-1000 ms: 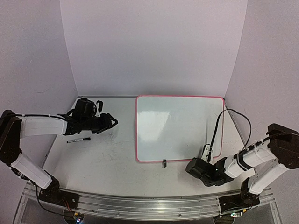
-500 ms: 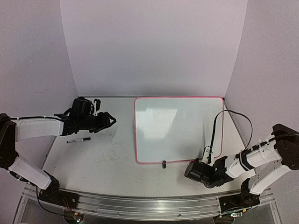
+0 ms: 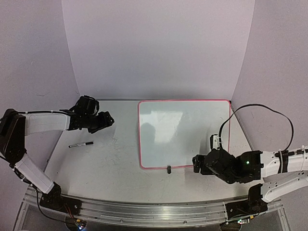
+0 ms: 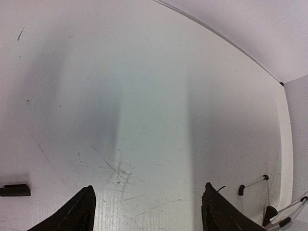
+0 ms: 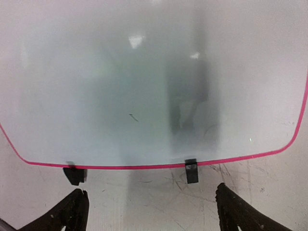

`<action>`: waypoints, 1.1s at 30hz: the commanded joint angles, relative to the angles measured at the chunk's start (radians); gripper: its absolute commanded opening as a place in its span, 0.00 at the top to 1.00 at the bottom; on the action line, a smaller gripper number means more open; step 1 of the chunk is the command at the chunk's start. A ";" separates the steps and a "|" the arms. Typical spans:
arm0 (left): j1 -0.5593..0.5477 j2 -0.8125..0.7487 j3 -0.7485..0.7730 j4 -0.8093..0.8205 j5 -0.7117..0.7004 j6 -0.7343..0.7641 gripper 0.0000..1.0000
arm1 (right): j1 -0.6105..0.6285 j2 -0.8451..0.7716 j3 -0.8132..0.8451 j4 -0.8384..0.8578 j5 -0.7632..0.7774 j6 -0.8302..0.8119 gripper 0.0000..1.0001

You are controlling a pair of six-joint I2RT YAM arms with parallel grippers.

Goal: Write a sentence on the whiteboard
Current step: Pick up the whiteboard marker from the center of the board.

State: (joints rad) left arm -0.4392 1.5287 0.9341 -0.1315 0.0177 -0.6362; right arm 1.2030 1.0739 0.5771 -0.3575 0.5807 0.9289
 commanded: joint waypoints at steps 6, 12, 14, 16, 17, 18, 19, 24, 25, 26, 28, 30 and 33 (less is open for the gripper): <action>0.045 0.085 0.126 -0.296 -0.026 -0.143 0.19 | -0.003 -0.109 0.101 0.045 -0.020 -0.302 0.02; 0.143 -0.002 0.097 -0.444 -0.039 -0.216 0.20 | -0.003 -0.199 0.141 0.027 0.016 -0.265 0.02; 0.187 0.013 0.096 -0.451 -0.029 -0.194 0.22 | -0.004 -0.163 0.150 0.025 0.022 -0.290 0.02; 0.227 0.026 0.119 -0.489 -0.039 -0.191 0.28 | -0.004 -0.117 0.151 0.021 0.008 -0.297 0.02; 0.235 0.026 0.138 -0.523 -0.078 -0.199 0.29 | -0.003 -0.102 0.151 0.020 -0.001 -0.298 0.02; 0.240 0.020 0.158 -0.558 -0.121 -0.204 0.29 | -0.003 -0.089 0.153 0.019 -0.011 -0.295 0.02; 0.240 0.006 0.168 -0.585 -0.159 -0.214 0.28 | -0.003 -0.084 0.151 0.019 -0.016 -0.283 0.02; 0.252 -0.091 0.138 -0.617 -0.290 -0.375 0.16 | -0.003 -0.072 0.156 0.017 -0.069 -0.258 0.02; 0.253 -0.112 0.134 -0.639 -0.324 -0.427 0.15 | -0.003 -0.068 0.170 0.010 -0.085 -0.265 0.02; 0.255 -0.136 0.126 -0.648 -0.350 -0.473 0.15 | -0.003 -0.064 0.192 -0.011 -0.095 -0.255 0.02; 0.264 -0.179 0.112 -0.658 -0.397 -0.587 0.15 | -0.003 -0.060 0.229 -0.053 -0.113 -0.213 0.02; 0.274 -0.203 0.102 -0.658 -0.395 -0.671 0.12 | -0.003 -0.064 0.250 -0.062 -0.149 -0.201 0.02; 0.285 -0.155 0.153 -0.663 -0.295 -0.705 0.13 | -0.003 -0.074 0.279 -0.077 -0.196 -0.204 0.02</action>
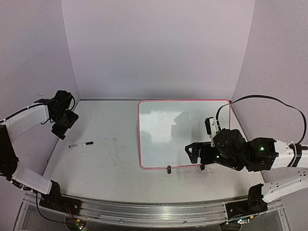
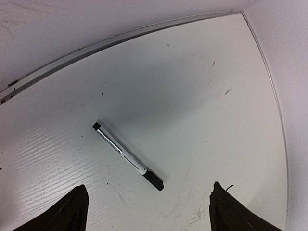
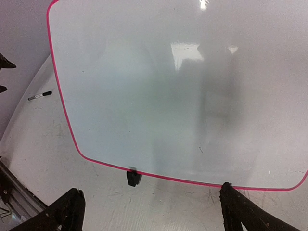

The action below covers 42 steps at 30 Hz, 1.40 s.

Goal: Write a sentence on the whiteboard
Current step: Pick up the whiteboard marker from the center of the board.

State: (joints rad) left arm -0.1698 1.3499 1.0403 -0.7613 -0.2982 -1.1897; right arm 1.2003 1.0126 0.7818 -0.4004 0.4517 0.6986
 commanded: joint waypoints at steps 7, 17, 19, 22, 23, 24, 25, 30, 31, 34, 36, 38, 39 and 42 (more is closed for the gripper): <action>0.015 0.102 0.058 -0.043 0.158 -0.272 0.15 | 0.001 -0.111 0.032 -0.064 -0.059 0.094 0.02; 0.014 0.327 0.121 -0.053 0.260 -0.318 0.20 | 0.001 -0.100 0.039 -0.063 -0.018 0.086 0.02; 0.015 0.370 0.140 -0.060 0.261 -0.320 0.26 | 0.002 -0.080 0.047 -0.064 -0.025 0.072 0.02; 0.014 0.446 0.198 -0.107 0.240 -0.321 0.31 | 0.001 -0.060 0.048 -0.066 -0.018 0.062 0.02; 0.013 0.461 0.208 -0.115 0.233 -0.324 0.31 | 0.001 -0.055 0.047 -0.066 -0.012 0.061 0.02; 0.014 0.475 0.216 -0.121 0.225 -0.327 0.31 | 0.001 -0.051 0.047 -0.066 -0.007 0.063 0.02; 0.015 0.484 0.223 -0.127 0.214 -0.331 0.31 | 0.001 -0.046 0.044 -0.065 -0.002 0.066 0.02; 0.014 0.520 0.234 -0.156 0.186 -0.367 0.32 | 0.001 -0.026 0.021 -0.038 -0.001 0.088 0.02; 0.014 0.531 0.238 -0.157 0.184 -0.373 0.32 | 0.001 -0.021 0.018 -0.029 -0.006 0.088 0.02; 0.014 0.577 0.269 -0.158 0.182 -0.376 0.33 | 0.001 -0.002 0.011 -0.004 -0.011 0.077 0.02; 0.014 0.605 0.283 -0.161 0.196 -0.372 0.34 | 0.001 0.012 0.016 -0.001 -0.013 0.074 0.02; 0.012 0.619 0.287 -0.164 0.194 -0.378 0.36 | 0.001 0.025 0.021 -0.001 -0.019 0.069 0.02; 0.012 0.621 0.282 -0.163 0.190 -0.386 0.38 | 0.001 0.029 0.022 -0.001 -0.020 0.068 0.02; 0.012 0.637 0.289 -0.164 0.180 -0.377 0.41 | 0.001 0.037 0.019 0.001 -0.018 0.068 0.02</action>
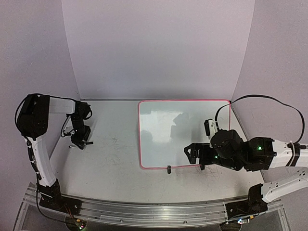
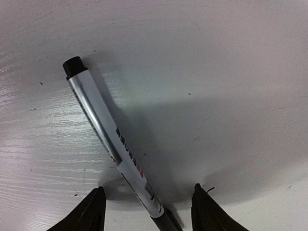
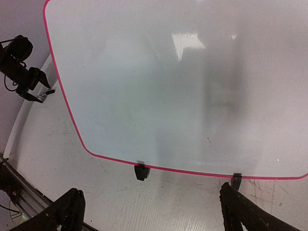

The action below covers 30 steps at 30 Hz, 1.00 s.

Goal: Write a sentence on the whiteboard
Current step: Pick up the whiteboard marker from the center of the board.

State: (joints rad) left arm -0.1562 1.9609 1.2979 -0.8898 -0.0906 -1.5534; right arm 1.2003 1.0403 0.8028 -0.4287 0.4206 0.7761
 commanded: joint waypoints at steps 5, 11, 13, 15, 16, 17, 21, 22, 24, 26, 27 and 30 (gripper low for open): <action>-0.002 0.044 0.027 -0.034 -0.031 -0.009 0.55 | 0.001 0.026 0.004 0.033 0.020 -0.022 0.02; -0.005 0.033 0.024 -0.035 -0.049 0.004 0.75 | 0.001 0.043 0.014 0.034 0.029 -0.030 0.02; -0.010 0.025 0.012 -0.035 -0.050 0.007 0.79 | 0.001 0.050 0.015 0.034 0.034 -0.033 0.02; -0.016 0.009 -0.010 -0.034 -0.050 0.007 0.81 | 0.001 0.057 0.022 0.034 0.040 -0.034 0.02; -0.021 0.002 -0.019 -0.035 -0.051 0.009 0.82 | 0.001 0.062 0.026 0.034 0.042 -0.036 0.02; -0.026 -0.006 -0.029 -0.035 -0.052 0.010 0.83 | 0.001 0.066 0.031 0.034 0.046 -0.038 0.02; -0.053 -0.053 -0.053 -0.034 -0.060 0.028 0.92 | 0.001 0.077 0.048 0.037 0.062 -0.046 0.02; -0.061 -0.068 -0.057 -0.035 -0.063 0.033 0.93 | 0.001 0.078 0.052 0.037 0.066 -0.049 0.02; -0.077 -0.115 -0.067 -0.035 -0.065 0.052 0.96 | 0.001 0.077 0.061 0.038 0.071 -0.061 0.02; -0.098 -0.169 -0.073 -0.034 -0.076 0.079 0.99 | 0.001 0.069 0.066 0.038 0.075 -0.071 0.02; -0.109 -0.205 -0.074 -0.033 -0.089 0.097 1.00 | 0.001 0.061 0.067 0.038 0.078 -0.074 0.02; -0.147 -0.336 -0.071 -0.030 -0.160 0.164 1.00 | 0.001 0.021 0.061 0.036 0.095 -0.075 0.02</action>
State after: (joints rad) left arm -0.2617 1.8276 1.2150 -0.9165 -0.1606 -1.4820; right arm 1.2003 1.1120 0.8292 -0.4080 0.4619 0.7220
